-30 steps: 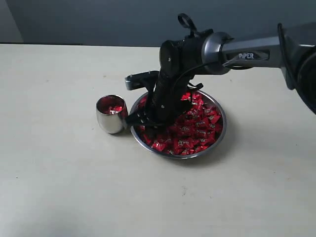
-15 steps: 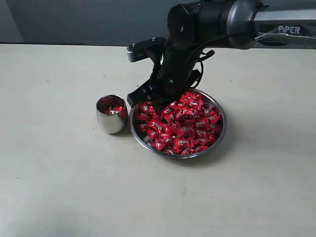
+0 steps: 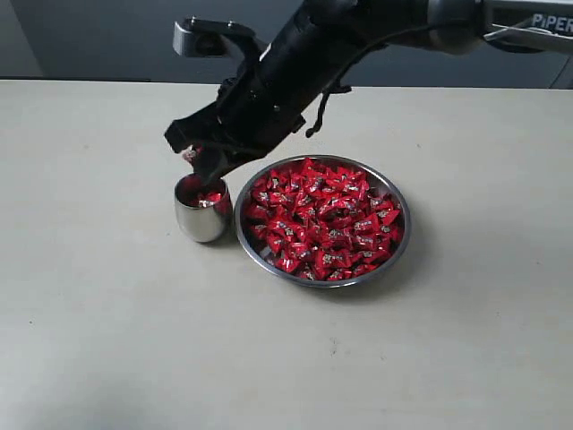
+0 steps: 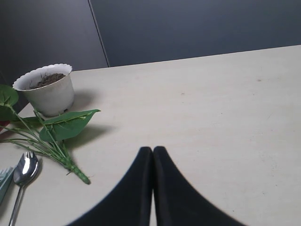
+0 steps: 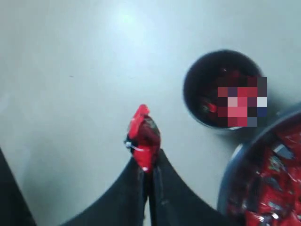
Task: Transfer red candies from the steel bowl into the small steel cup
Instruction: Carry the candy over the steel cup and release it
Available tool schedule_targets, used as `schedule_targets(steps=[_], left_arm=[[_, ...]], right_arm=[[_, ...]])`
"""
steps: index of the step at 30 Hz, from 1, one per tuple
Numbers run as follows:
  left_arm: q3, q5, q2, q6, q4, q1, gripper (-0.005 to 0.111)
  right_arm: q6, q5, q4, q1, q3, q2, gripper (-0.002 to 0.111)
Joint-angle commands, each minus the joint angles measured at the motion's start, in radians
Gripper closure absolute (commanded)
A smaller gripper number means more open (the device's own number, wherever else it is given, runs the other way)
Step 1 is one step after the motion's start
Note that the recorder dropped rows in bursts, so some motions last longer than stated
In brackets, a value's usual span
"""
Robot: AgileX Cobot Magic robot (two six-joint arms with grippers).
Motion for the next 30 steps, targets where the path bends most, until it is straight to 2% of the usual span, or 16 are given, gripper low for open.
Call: schedule_targets(steps=[1,12,14,18,19,21,26,28,30], left_arm=[[0.005,-0.011,-0.004,-0.004,0.002,-0.001,0.106],[0.005,-0.011,-0.004,-0.004,0.002,-0.001,0.106],[0.005,-0.011,-0.004,-0.004,0.002,-0.001,0.106],[0.005,-0.011,-0.004,-0.004,0.002,-0.001,0.106],[0.005,-0.011,-0.004,-0.004,0.002,-0.001,0.106],[0.005,-0.011,-0.004,-0.004,0.002,-0.001,0.106],[0.005,-0.011,-0.004,-0.004,0.002,-0.001,0.106],[0.005,-0.011,-0.004,-0.004,0.002,-0.001,0.106],[0.005,-0.011,-0.004,-0.004,0.002,-0.001,0.106]], right_arm=[[-0.039,0.014,0.048,-0.004,-0.050,0.045,0.107],[-0.027,-0.061,-0.021,-0.004,-0.095,0.187,0.106],[-0.014,-0.082,-0.024,-0.004,-0.095,0.191,0.096],[0.010,-0.098,-0.039,-0.004,-0.112,0.189,0.063],[0.025,-0.096,-0.056,-0.004,-0.121,0.189,0.060],[0.056,-0.094,-0.098,-0.004,-0.139,0.189,0.063],[0.136,-0.055,-0.214,-0.004,-0.183,0.167,0.080],[0.174,-0.013,-0.293,-0.007,-0.184,0.148,0.078],[0.174,0.048,-0.321,-0.017,-0.184,0.138,0.069]])
